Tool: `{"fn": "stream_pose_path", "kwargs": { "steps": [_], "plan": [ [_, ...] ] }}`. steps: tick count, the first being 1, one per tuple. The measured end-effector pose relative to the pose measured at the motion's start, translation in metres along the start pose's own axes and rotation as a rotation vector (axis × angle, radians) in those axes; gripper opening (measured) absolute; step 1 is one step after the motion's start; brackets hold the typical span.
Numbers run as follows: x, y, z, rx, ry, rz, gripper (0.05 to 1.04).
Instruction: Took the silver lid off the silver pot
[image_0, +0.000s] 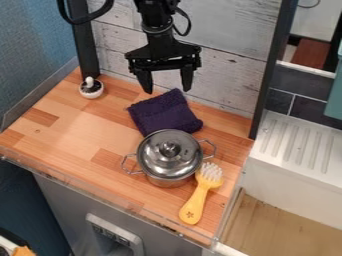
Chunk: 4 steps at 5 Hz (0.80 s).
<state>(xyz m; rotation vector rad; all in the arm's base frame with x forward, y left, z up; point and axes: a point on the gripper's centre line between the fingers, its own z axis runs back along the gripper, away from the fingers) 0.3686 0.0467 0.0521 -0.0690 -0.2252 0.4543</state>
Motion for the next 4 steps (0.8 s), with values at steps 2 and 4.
{"fn": "stream_pose_path", "kwargs": {
  "steps": [2,4],
  "plan": [
    [-0.028,0.003,-0.024,0.006,0.072,-0.007,1.000],
    [-0.052,0.006,-0.029,0.016,0.099,-0.023,1.000]
  ]
}}
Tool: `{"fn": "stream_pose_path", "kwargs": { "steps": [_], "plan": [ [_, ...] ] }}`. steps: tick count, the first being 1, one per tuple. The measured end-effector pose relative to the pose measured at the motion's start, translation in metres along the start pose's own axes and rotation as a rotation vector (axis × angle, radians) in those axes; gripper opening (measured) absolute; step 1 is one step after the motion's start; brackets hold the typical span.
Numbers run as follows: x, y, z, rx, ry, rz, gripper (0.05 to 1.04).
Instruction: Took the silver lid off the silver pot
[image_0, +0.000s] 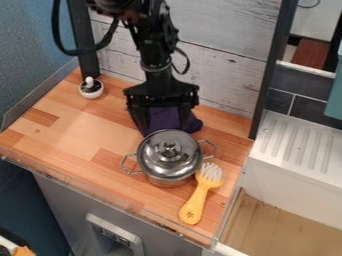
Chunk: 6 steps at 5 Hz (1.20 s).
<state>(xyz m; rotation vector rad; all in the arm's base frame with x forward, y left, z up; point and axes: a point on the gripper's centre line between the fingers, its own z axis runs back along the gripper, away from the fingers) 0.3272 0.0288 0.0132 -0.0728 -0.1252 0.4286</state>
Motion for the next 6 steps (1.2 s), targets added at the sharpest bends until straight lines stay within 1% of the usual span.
{"fn": "stream_pose_path", "kwargs": {
  "steps": [1,2,3,4,5,6],
  "plan": [
    [-0.008,-0.009,-0.004,-0.007,0.009,-0.044,1.000],
    [-0.016,-0.013,-0.007,0.005,0.020,-0.071,1.000],
    [-0.022,-0.019,-0.015,0.027,0.033,-0.104,1.000],
    [-0.024,-0.015,-0.024,0.069,0.039,-0.115,1.000],
    [-0.018,-0.012,-0.026,0.102,0.024,-0.112,0.948],
    [-0.012,-0.010,-0.026,0.119,0.002,-0.108,0.665]
  ]
}}
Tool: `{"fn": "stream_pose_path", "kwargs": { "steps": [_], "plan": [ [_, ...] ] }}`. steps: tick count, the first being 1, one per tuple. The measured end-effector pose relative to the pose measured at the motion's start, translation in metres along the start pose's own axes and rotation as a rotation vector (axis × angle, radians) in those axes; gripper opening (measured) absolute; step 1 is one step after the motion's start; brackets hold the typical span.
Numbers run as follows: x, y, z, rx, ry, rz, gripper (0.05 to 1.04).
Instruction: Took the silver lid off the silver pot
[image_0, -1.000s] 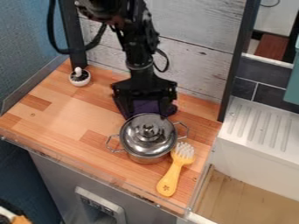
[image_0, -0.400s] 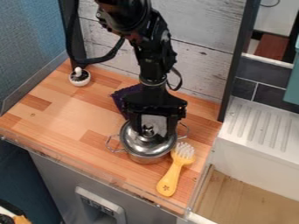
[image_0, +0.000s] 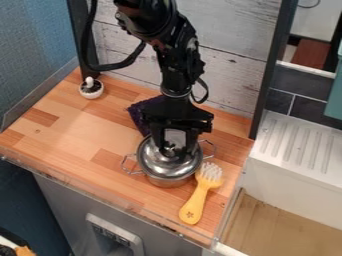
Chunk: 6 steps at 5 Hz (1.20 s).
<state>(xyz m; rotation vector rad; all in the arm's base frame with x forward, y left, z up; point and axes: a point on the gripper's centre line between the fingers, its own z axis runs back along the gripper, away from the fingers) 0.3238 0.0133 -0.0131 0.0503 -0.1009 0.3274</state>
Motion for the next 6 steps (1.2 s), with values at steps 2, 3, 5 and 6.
{"fn": "stream_pose_path", "kwargs": {
  "steps": [2,3,5,6],
  "plan": [
    [-0.001,0.000,0.001,-0.005,-0.005,-0.006,0.268],
    [-0.002,-0.001,0.001,-0.013,0.000,-0.008,0.265],
    [-0.002,0.008,0.009,-0.052,0.024,0.030,0.265],
    [0.010,0.016,0.021,-0.079,0.008,0.070,0.265]
  ]
}}
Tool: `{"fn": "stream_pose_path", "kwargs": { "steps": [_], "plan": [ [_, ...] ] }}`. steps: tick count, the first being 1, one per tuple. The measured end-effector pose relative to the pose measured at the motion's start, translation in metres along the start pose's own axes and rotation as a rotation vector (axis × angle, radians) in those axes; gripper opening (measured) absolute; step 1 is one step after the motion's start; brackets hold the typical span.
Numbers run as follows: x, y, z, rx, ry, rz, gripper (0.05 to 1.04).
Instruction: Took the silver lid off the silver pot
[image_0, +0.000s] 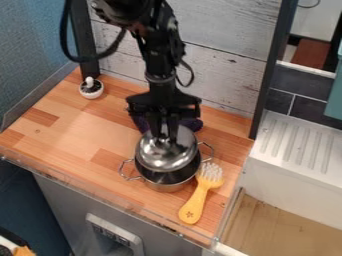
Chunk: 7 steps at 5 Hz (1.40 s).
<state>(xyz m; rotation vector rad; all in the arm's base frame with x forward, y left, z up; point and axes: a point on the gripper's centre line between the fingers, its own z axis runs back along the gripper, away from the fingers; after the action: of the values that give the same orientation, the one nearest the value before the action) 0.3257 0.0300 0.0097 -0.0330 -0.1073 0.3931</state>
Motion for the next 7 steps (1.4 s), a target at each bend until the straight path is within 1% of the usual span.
{"fn": "stream_pose_path", "kwargs": {
  "steps": [1,2,3,4,5,6,7],
  "plan": [
    [0.021,0.010,0.013,-0.016,-0.028,0.054,0.265],
    [0.048,0.021,0.027,-0.034,-0.079,0.113,0.265],
    [0.066,0.027,0.018,-0.011,-0.072,0.145,0.265],
    [0.078,0.027,0.006,0.007,-0.064,0.162,0.265],
    [0.084,0.026,-0.011,0.016,-0.044,0.169,0.265],
    [0.083,0.019,-0.026,0.024,-0.020,0.155,0.265],
    [0.087,0.015,-0.031,0.038,-0.034,0.145,0.265]
  ]
}}
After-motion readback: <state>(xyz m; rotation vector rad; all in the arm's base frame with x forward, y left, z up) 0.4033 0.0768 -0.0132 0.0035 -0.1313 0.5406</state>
